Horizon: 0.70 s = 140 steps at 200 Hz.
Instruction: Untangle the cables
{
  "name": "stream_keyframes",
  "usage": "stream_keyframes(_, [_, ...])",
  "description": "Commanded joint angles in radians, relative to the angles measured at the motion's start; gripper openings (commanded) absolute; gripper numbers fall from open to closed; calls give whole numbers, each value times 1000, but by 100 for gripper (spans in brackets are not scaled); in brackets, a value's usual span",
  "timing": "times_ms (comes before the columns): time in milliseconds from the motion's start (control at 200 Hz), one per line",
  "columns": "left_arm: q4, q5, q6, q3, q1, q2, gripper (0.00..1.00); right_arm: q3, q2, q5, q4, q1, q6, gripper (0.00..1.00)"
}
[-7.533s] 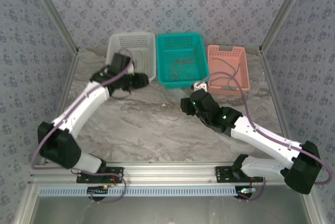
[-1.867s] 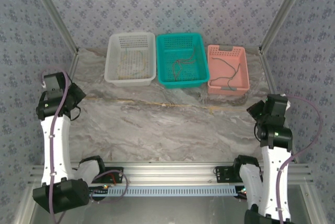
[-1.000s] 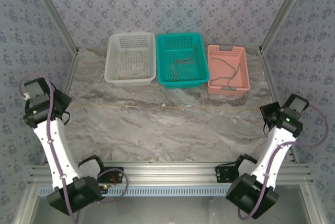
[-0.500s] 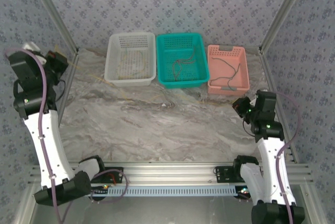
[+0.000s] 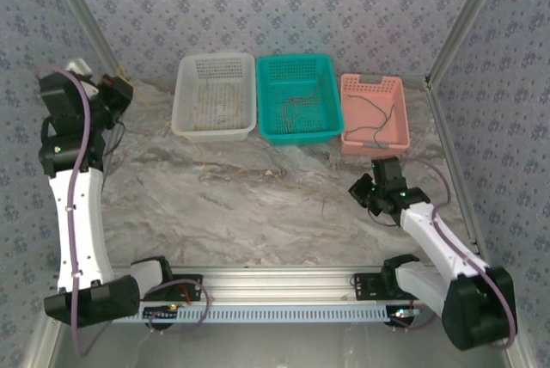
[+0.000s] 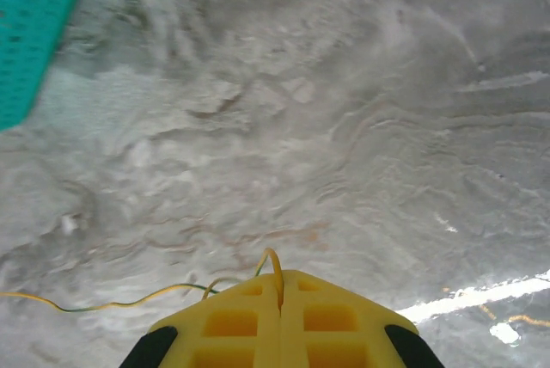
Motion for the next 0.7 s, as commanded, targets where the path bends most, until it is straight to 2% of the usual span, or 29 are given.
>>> stream_keyframes(0, [41, -20, -1, -109, -19, -60, 0, 44, 59, 91, 1, 5, -13, 10])
stream_keyframes(105, [68, -20, -18, -226, -51, -122, 0, 87, 61, 196, -66, 0, -51, 27])
stream_keyframes(285, [78, -44, -27, -352, -106, -197, 0, 160, -23, 332, -217, 39, -129, 46])
stream_keyframes(440, [72, -44, -40, -412, -127, -240, 0, 154, -124, 409, -277, 87, -133, 50])
stream_keyframes(530, [57, -47, -40, -431, -130, -272, 0, 151, -133, 393, -204, 162, -202, 43])
stream_keyframes(605, [39, -55, -34, -436, -131, -296, 0, 177, -78, 363, -131, 229, -299, 43])
stream_keyframes(695, [9, -75, -19, -432, -130, -317, 0, 253, 60, 361, -115, 291, -408, 41])
